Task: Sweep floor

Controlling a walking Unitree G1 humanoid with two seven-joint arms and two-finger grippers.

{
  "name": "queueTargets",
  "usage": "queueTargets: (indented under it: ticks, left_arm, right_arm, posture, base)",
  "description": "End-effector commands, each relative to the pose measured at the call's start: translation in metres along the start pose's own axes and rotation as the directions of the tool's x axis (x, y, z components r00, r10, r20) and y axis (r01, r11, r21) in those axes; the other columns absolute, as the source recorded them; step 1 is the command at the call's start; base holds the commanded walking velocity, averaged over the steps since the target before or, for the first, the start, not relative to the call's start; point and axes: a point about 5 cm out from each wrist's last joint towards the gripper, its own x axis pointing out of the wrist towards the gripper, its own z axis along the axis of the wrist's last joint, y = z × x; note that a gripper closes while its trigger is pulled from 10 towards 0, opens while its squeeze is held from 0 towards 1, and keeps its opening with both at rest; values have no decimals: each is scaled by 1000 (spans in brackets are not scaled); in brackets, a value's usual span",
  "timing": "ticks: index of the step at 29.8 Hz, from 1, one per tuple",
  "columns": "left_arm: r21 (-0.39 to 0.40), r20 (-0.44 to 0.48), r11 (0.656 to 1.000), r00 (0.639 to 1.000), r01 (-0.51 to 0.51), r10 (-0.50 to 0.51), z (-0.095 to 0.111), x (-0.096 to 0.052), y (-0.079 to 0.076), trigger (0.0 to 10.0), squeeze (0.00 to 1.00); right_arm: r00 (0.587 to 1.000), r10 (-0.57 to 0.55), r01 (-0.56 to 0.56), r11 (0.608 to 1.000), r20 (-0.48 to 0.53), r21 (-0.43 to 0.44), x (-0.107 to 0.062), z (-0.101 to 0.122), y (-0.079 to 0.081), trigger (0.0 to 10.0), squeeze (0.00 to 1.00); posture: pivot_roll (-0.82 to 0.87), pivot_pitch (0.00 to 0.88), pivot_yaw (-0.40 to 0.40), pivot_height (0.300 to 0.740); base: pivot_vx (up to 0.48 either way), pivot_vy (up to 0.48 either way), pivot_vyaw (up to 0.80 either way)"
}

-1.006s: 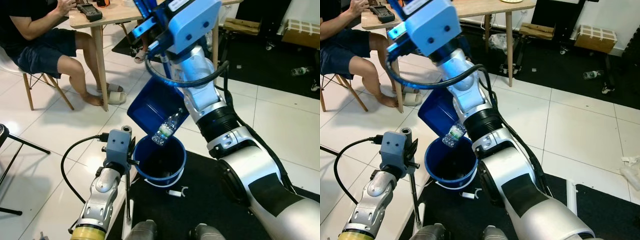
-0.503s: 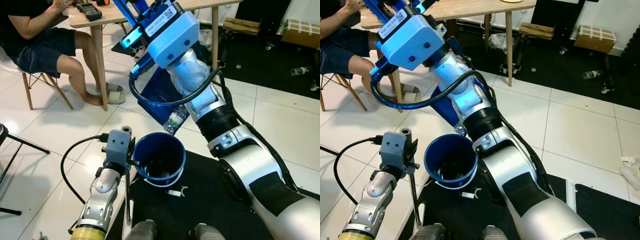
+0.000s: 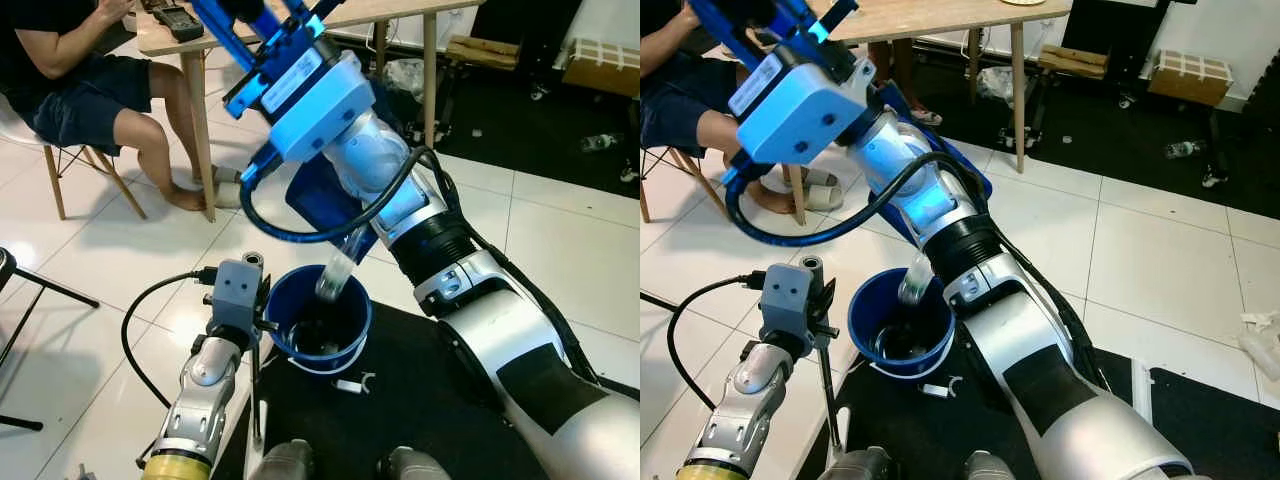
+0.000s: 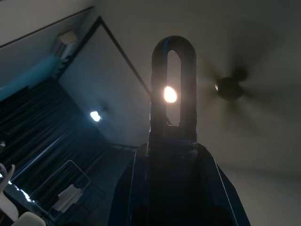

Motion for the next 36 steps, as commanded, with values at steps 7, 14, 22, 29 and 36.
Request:
queueTargets:
  ticks: [7,14,22,29,36]
  left_arm:
    - [12,21,1000,1000,6,-6,4,-1,-3,10000,0]
    - [10,24,1000,1000,5,-5,4,-1,-3,10000,0]
    - [8,22,1000,1000,7,-7,3,-1,-4,10000,0]
    - [13,25,999,999,30,-30,5,3,-5,10000,0]
    - [14,26,999,999,35,-36,6,5,-6,10000,0]
  right_arm:
    - [996,27,-26,1000,80,-14,4,13,6,10000,0]
    - [992,-121,126,978,-40,164,-6,-3,-13,10000,0]
    - [961,-212,247,946,-178,210,-36,-24,-37,10000,0]
    - [910,-286,346,923,-301,168,-79,-38,-64,10000,0]
    - [875,-337,392,914,-346,101,-101,-39,-88,10000,0]
  posture:
    - [92,43,6,740]
    - [91,46,5,740]
    - [78,51,13,740]
    - [59,48,27,740]
    - [52,46,30,740]
  base:
    - [0,0,0]
    - [0,0,0]
    - [0,0,0]
    - [0,0,0]
    - [0,0,0]
